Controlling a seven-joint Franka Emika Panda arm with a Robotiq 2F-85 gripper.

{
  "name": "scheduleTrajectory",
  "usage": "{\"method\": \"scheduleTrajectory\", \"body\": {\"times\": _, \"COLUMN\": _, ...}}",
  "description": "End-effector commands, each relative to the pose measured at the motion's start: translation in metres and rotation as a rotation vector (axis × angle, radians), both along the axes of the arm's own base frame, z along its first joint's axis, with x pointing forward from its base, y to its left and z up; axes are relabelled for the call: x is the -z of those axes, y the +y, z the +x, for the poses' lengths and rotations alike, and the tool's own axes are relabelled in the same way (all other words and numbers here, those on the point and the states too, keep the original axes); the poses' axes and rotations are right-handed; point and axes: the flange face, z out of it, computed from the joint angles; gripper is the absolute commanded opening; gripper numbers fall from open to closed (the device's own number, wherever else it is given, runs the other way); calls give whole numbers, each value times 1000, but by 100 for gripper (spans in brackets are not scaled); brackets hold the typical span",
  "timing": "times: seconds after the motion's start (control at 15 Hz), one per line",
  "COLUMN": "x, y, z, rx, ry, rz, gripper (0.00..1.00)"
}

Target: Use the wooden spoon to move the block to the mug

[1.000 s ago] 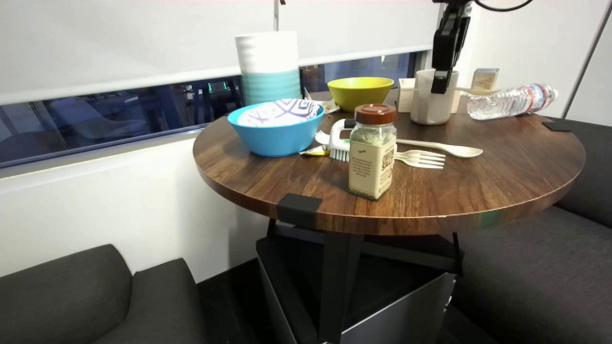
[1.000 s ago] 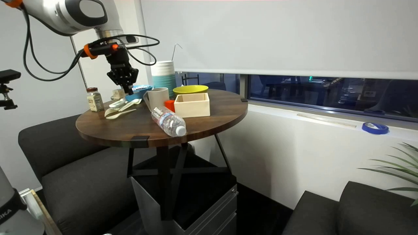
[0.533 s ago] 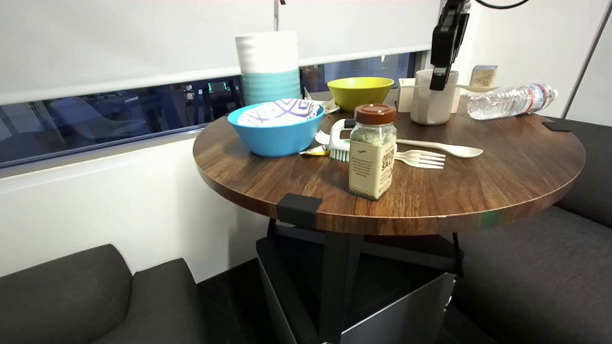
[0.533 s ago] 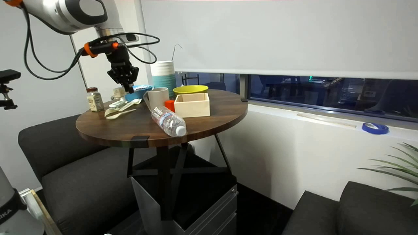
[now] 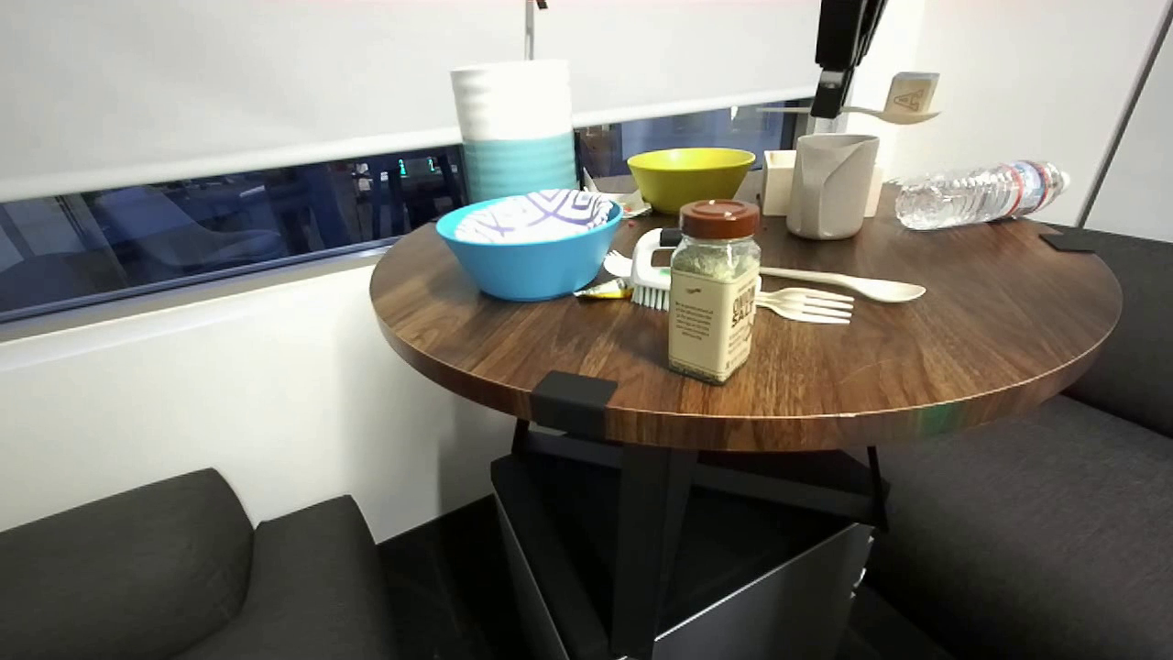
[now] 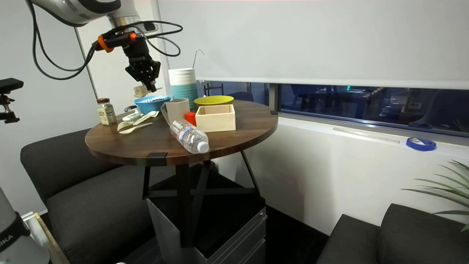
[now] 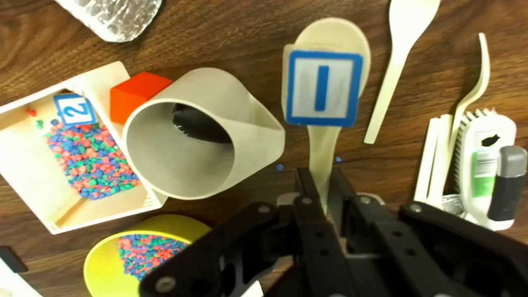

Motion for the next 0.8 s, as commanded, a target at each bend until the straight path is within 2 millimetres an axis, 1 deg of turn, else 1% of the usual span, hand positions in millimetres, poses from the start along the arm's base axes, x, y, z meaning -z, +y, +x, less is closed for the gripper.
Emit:
{"method": "scheduleTrajectory", "body": {"times": 0.0, "x": -17, "y": -23, "z": 10, "rx": -5, "ry": -46, "rz": -16, "gripper": 3}}
{"method": "scheduleTrajectory", "body": {"times": 0.2, "x": -22, "y": -40, "z": 19, "rx": -1, "ry": -86, "rz": -7, "gripper": 3}}
{"method": "scheduleTrajectory", "body": {"times": 0.33, "x": -23, "y": -47, "z": 25, "rx": 0, "ry": -112, "rz": 3, "gripper": 3}}
{"method": "scheduleTrajectory", "body": {"times": 0.6, "x": -23, "y": -51, "z": 35, "rx": -10, "ry": -174, "rz": 22, "gripper": 3}}
{"method": "scheduleTrajectory", "body": {"times": 0.73, "x": -21, "y": -55, "z": 36, "rx": -23, "ry": -202, "rz": 42, "gripper": 3}}
